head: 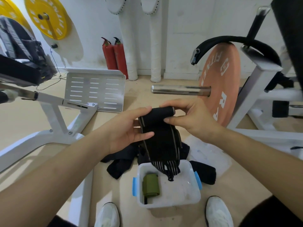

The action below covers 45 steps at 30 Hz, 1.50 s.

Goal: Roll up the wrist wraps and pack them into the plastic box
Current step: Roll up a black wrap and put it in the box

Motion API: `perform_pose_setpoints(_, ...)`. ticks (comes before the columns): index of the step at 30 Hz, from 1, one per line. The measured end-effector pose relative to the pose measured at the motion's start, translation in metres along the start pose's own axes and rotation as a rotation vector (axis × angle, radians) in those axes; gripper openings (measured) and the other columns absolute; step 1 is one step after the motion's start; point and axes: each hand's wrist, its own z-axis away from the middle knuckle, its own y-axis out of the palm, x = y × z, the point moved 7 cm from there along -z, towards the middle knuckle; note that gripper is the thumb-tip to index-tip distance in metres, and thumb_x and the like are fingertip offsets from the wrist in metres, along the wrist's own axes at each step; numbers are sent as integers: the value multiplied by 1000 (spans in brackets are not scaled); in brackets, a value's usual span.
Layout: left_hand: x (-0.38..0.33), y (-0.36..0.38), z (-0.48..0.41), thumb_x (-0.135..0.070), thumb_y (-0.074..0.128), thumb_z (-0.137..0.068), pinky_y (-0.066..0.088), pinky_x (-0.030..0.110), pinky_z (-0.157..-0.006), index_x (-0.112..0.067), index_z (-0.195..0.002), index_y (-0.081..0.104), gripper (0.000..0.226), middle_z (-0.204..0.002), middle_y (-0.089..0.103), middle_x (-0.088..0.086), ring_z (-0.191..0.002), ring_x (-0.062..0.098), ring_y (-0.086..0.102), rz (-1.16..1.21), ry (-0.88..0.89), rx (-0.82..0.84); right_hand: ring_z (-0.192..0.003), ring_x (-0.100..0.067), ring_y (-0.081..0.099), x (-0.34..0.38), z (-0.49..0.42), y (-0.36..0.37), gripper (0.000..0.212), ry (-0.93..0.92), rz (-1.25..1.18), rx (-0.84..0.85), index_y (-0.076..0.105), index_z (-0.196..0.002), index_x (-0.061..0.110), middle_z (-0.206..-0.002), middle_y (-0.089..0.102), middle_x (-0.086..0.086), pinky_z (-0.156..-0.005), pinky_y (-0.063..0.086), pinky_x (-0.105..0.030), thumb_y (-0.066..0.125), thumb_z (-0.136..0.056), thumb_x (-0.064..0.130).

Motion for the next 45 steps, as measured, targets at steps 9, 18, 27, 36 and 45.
perform_pose_setpoints(9, -16, -6, 1, -9, 75, -76, 61, 28, -73, -11, -118, 69, 42, -106, 74, 6, -99, 23, 76, -75, 240, 32, -108, -29, 72, -14, 13, 18, 47, 509, -412, 211, 60, -134, 20, -130, 65, -14, -69, 61, -34, 71, -89, 19)
perform_pose_setpoints(18, -12, -1, 0, -16, 74, -84, 62, 34, -79, -16, -128, 66, 45, -126, 70, 9, -109, 24, 73, -137, 208, 32, -97, -24, 74, -15, 8, 12, 36, 450, -501, 53, 62, -129, 11, -118, 68, -21, -68, 61, -32, 66, -94, 5)
perform_pose_setpoints(27, -2, 3, 1, -48, 62, -95, 61, 33, -66, -21, -121, 71, 38, -100, 74, 1, -88, 20, 77, -73, 14, 22, -111, -35, 66, -8, 5, 7, 38, 180, -296, 17, 70, -113, 9, -112, 67, -18, -74, 64, -41, 73, -83, -12)
perform_pose_setpoints(36, -12, -3, -2, -8, 74, -82, 60, 27, -69, -11, -119, 69, 38, -103, 73, 4, -90, 17, 76, -36, 167, -1, -108, -32, 70, -15, 7, 10, 52, 423, -369, 111, 64, -128, 19, -124, 68, -15, -74, 63, -41, 77, -78, 23)
perform_pose_setpoints(45, -10, -4, -2, -11, 75, -88, 59, 28, -70, -26, -126, 66, 42, -118, 70, 2, -100, 19, 75, -258, 202, 25, -98, -32, 74, -19, 11, 10, 36, 462, -390, 122, 64, -124, 10, -120, 68, -21, -60, 61, -33, 71, -89, 5)
